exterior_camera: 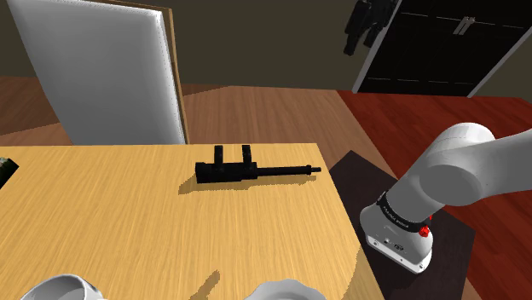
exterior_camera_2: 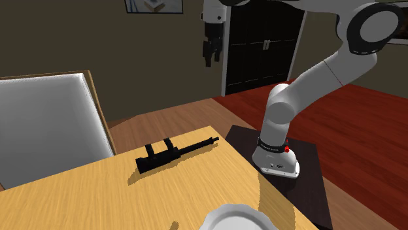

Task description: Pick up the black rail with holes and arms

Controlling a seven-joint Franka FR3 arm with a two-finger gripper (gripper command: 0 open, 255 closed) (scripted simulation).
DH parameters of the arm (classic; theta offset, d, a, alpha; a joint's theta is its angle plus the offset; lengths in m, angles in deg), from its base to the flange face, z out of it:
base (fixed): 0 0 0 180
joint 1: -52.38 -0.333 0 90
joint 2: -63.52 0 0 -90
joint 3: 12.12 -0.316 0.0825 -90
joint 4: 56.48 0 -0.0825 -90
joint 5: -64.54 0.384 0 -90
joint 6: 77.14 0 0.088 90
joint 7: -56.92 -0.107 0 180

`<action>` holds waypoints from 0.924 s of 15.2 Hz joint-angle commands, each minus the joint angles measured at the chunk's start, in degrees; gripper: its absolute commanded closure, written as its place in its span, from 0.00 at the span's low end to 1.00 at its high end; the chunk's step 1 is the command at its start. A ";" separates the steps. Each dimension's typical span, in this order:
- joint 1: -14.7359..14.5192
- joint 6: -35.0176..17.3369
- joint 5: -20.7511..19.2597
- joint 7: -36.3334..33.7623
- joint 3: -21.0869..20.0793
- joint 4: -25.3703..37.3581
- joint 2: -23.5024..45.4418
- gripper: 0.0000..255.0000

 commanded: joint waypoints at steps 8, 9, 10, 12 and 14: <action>0.17 -9.38 4.76 -13.09 -7.48 -7.94 2.79 0.00; 0.15 -10.83 5.40 -14.95 -8.57 -8.74 3.60 0.00; 0.14 -12.31 6.03 -16.80 -9.66 -9.46 4.52 0.00; 0.20 -15.34 7.23 -20.49 -11.90 -10.64 6.68 0.00; 0.34 -18.46 8.28 -24.18 -14.16 -11.46 9.26 0.00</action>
